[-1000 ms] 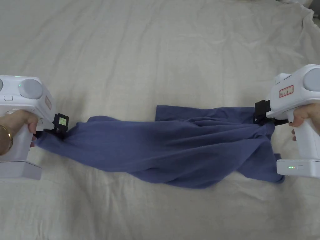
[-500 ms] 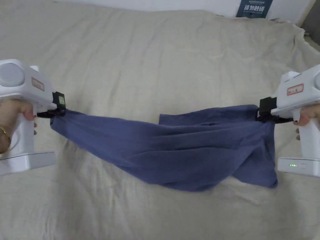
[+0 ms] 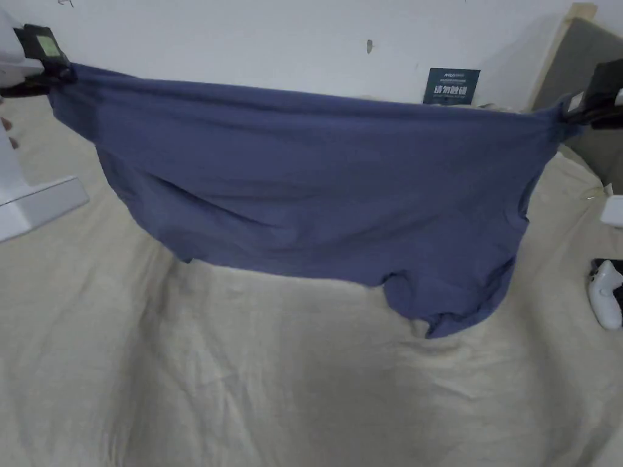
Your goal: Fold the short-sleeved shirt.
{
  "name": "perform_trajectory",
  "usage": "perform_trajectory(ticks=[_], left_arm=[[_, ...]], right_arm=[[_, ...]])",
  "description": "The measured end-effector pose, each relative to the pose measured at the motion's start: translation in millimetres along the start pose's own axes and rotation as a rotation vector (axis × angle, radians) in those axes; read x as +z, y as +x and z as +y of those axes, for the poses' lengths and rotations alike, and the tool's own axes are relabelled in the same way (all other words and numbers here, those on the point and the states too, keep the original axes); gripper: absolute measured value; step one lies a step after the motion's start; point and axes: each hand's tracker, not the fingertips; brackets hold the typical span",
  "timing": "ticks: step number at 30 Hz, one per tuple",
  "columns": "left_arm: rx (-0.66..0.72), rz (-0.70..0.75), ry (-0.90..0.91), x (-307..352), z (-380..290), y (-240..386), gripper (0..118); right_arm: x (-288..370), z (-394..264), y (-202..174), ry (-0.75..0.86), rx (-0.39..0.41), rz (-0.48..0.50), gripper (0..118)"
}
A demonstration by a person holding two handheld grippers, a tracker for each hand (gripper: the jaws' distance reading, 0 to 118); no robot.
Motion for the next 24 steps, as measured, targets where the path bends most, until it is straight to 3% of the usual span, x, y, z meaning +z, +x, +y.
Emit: perform_trajectory(ticks=[11, 18, 24], left_arm=[[-0.085, -0.02, 0.163, 56.4, 66.4, 39.1, 0], [-0.133, 0.019, 0.174, 49.5, 83.2, 47.8, 0], [-0.19, 0.092, 0.162, 54.6, 86.9, 60.5, 0]], right_arm=[[93.3, 62.6, -29.1, 0.193, 0.053, 0.015, 1], [94.4, 102.5, -54.5, 0.236, 0.127, -0.067, 1], [75.5, 134.5, -81.3, 0.235, 0.133, -0.124, 1]])
